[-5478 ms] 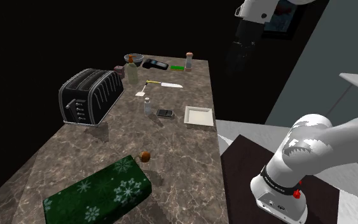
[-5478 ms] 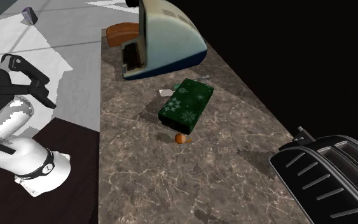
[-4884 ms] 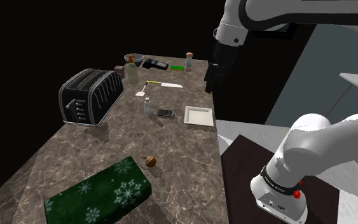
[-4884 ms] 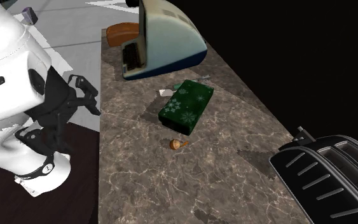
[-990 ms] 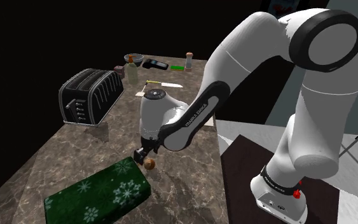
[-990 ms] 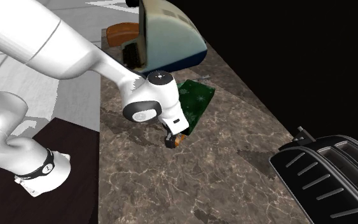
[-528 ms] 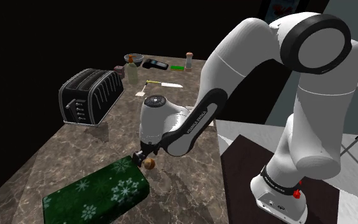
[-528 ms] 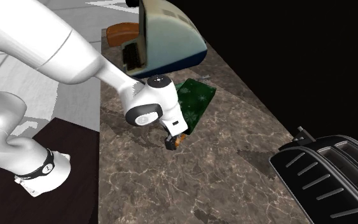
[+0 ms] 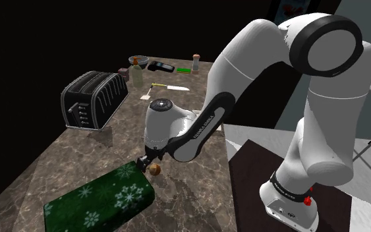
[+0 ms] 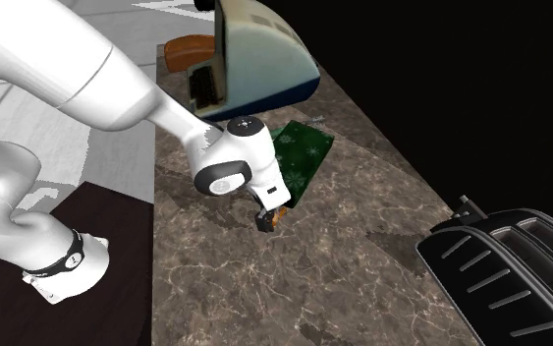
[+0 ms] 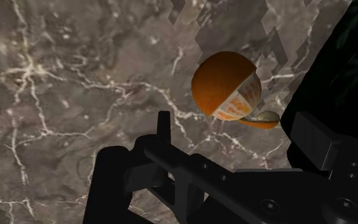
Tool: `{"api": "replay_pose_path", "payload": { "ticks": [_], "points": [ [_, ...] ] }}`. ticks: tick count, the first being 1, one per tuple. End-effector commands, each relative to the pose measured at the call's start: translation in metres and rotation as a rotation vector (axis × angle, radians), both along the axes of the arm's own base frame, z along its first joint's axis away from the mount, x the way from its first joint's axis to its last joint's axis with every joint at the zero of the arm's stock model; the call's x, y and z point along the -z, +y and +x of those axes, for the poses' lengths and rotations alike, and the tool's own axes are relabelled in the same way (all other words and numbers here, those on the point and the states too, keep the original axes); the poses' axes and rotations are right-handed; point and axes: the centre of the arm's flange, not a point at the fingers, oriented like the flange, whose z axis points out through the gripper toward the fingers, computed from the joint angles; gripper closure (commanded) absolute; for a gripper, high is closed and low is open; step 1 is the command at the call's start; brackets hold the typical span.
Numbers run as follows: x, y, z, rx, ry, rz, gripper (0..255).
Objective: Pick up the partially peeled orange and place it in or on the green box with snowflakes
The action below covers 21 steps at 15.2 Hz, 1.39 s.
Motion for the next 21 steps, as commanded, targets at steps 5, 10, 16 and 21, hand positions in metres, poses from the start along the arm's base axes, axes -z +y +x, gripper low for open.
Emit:
{"api": "replay_pose_path", "payload": {
  "ticks": [5, 10, 16, 21],
  "points": [
    [0.021, -0.002, -0.009, 0.001, 0.035, -0.011, 255],
    [0.019, -0.001, -0.005, 0.001, 0.034, -0.011, 255],
    [-0.013, -0.001, -0.005, 0.001, 0.034, -0.011, 255],
    [-0.039, -0.001, -0.005, 0.001, 0.034, -0.011, 255]
  ]
}}
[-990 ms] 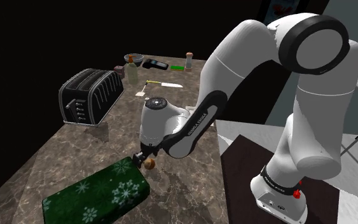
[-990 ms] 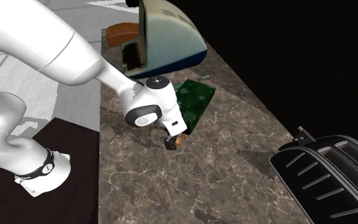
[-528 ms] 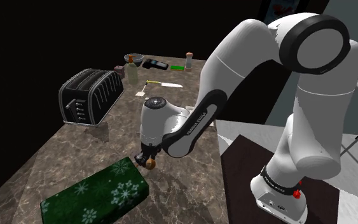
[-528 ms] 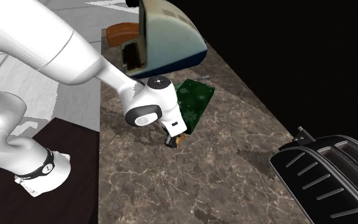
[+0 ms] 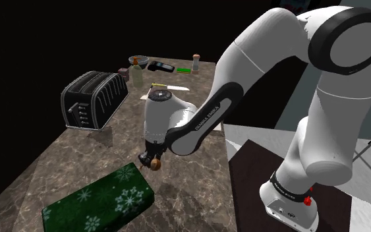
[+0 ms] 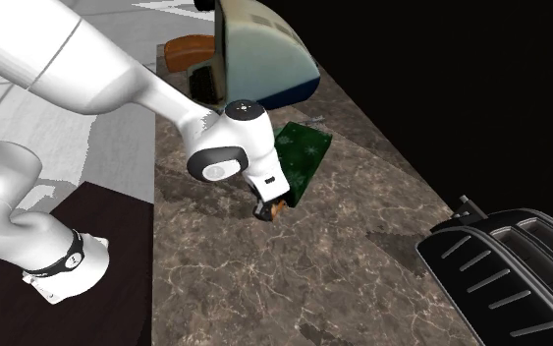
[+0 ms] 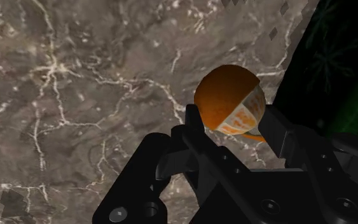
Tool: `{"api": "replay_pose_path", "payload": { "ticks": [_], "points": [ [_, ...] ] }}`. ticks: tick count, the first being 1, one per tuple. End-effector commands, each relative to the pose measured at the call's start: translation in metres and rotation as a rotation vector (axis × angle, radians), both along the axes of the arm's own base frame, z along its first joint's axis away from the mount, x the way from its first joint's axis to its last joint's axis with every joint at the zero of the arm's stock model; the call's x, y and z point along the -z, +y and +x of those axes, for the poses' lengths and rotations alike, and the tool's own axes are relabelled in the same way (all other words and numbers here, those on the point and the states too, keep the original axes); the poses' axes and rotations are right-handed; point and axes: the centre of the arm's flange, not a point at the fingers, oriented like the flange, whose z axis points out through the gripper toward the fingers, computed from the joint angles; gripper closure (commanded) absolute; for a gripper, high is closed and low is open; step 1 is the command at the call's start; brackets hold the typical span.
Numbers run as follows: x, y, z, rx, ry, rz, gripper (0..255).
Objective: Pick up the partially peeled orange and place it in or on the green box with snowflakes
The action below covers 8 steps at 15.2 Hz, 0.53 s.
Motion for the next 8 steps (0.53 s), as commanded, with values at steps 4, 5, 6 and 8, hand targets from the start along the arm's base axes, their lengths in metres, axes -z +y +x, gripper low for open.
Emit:
{"api": "replay_pose_path", "payload": {
  "ticks": [4, 5, 6, 8],
  "points": [
    [-0.027, 0.0, 0.0, 0.0, 0.0, 0.0, 255],
    [-0.032, 0.0, 0.0, 0.0, 0.0, 0.0, 255],
    [-0.037, 0.0, 0.0, 0.0, 0.0, 0.0, 255],
    [-0.048, 0.0, 0.0, 0.0, 0.0, 0.0, 255]
  ]
}}
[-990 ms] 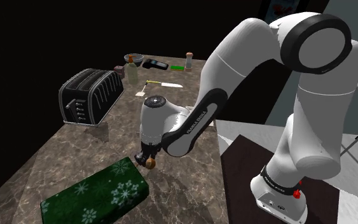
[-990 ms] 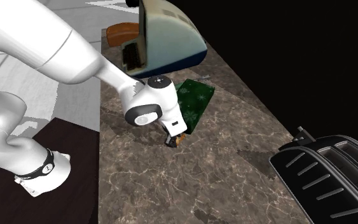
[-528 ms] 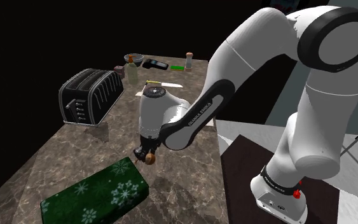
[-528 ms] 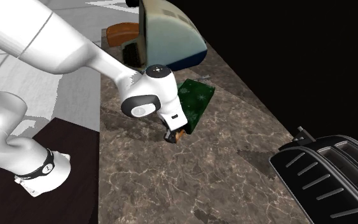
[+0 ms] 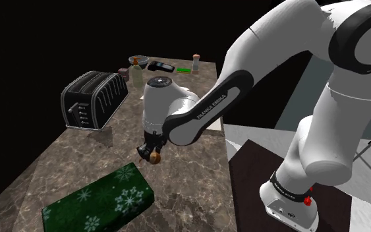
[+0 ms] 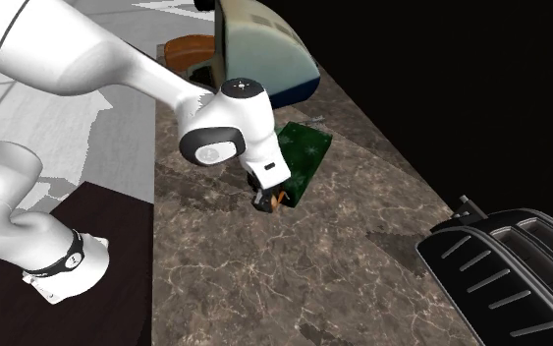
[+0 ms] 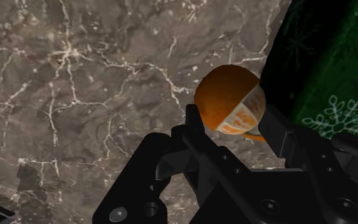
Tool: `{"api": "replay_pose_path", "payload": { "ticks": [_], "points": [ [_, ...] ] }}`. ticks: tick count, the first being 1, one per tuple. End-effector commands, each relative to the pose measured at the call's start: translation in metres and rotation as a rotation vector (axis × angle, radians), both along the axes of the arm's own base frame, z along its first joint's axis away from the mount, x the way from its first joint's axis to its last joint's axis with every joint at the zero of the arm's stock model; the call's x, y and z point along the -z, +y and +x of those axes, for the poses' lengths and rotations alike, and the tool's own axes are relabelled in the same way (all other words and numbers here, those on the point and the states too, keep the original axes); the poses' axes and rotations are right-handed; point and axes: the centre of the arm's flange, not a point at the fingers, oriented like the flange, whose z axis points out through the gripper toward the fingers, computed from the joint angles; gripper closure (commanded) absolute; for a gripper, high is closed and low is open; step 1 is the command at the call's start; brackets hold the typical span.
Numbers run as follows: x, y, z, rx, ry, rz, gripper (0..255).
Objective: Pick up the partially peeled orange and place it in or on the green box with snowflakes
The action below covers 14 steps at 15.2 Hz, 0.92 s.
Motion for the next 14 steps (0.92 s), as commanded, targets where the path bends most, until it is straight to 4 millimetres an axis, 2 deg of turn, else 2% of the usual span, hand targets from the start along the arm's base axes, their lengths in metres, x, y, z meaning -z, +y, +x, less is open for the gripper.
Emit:
{"api": "replay_pose_path", "payload": {
  "ticks": [1, 13, 14],
  "points": [
    [-0.01, 0.0, -0.001, 0.0, 0.0, 0.0, 255],
    [-0.07, 0.0, -0.001, 0.0, 0.0, 0.0, 255],
    [-0.071, 0.013, -0.002, 0.0, 0.0, 0.0, 255]
  ]
}}
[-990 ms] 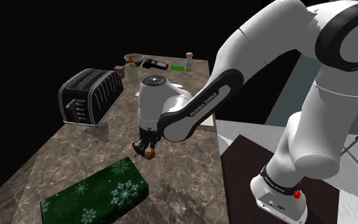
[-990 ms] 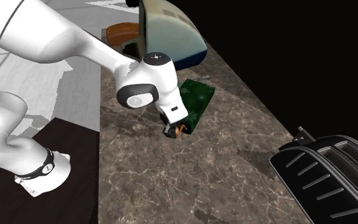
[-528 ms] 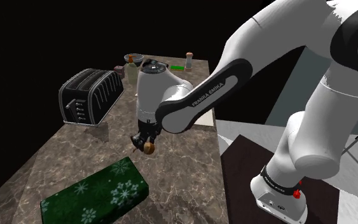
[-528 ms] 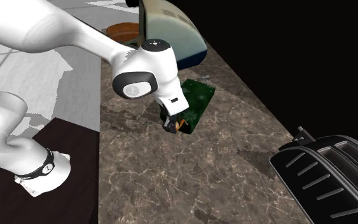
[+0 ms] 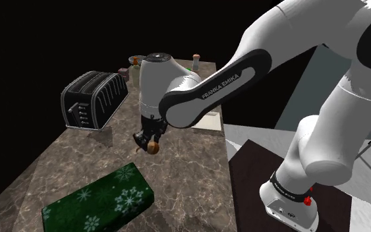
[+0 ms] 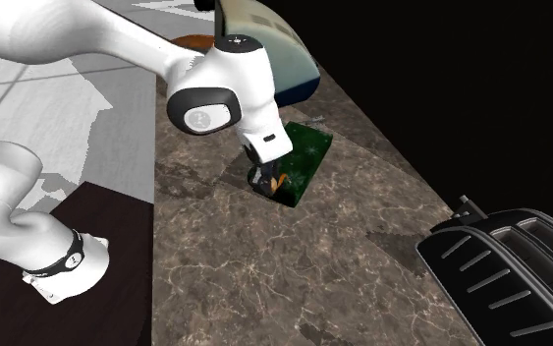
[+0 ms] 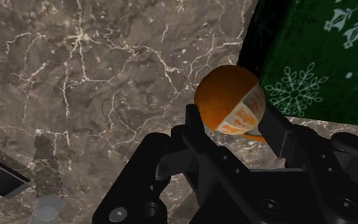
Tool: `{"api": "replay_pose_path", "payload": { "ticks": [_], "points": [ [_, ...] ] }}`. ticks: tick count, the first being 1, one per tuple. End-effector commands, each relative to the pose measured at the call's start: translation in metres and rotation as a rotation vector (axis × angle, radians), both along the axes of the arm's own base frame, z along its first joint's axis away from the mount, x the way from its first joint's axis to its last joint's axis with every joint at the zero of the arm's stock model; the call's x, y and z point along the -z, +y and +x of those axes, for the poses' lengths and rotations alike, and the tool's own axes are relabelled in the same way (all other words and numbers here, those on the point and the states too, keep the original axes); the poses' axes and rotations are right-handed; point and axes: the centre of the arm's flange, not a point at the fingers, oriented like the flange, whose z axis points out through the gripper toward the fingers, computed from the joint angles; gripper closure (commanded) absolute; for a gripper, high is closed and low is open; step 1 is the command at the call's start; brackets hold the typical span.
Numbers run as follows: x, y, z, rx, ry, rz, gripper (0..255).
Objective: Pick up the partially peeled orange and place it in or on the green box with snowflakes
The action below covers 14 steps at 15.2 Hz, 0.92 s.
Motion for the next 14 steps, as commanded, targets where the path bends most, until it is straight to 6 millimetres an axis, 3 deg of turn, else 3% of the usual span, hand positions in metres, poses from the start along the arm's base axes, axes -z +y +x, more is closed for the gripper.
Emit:
{"api": "replay_pose_path", "payload": {
  "ticks": [1, 14],
  "points": [
    [-0.003, 0.021, -0.002, 0.0, 0.0, 0.0, 255],
    [-0.013, 0.192, -0.016, 0.0, 0.0, 0.0, 255]
  ]
}}
